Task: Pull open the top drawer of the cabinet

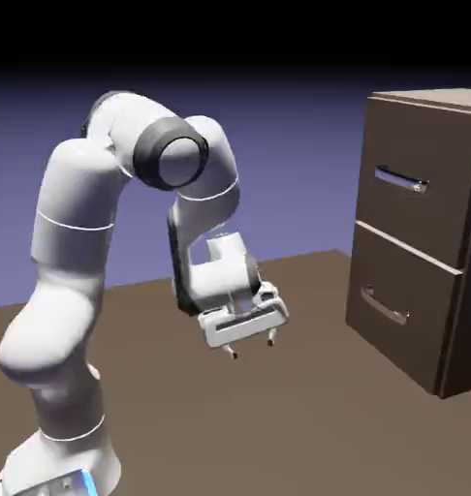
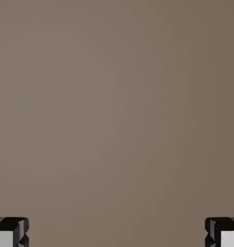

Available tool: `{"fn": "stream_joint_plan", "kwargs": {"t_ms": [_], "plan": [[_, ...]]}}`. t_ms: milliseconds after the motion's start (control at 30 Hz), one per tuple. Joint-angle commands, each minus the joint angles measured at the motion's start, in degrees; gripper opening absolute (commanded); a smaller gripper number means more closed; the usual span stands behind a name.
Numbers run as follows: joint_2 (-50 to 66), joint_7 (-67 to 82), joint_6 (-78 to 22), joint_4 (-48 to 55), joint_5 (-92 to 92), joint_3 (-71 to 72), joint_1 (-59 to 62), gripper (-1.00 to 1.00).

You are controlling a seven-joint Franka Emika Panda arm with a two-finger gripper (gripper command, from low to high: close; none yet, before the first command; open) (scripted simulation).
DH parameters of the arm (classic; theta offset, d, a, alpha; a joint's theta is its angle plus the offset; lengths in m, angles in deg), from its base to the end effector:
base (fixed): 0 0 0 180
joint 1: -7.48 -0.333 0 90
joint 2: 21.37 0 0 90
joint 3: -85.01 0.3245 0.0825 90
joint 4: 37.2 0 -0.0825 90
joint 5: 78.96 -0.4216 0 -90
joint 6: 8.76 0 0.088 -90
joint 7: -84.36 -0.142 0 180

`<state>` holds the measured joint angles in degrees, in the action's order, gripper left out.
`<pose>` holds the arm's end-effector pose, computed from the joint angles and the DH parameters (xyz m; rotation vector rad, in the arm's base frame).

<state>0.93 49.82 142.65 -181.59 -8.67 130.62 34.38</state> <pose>0.4079 0.1964 0.1078 2.6879 1.1519 0.1763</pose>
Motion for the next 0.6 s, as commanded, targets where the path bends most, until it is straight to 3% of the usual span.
{"fn": "stream_joint_plan", "kwargs": {"t_ms": [0,567], "plan": [[2.0,0.3,-0.8,0.6,2.5,1.6,1.0,0.00],[35.1,5.1,-14.4,10.6,44.9,29.1,17.6,0.00]]}}
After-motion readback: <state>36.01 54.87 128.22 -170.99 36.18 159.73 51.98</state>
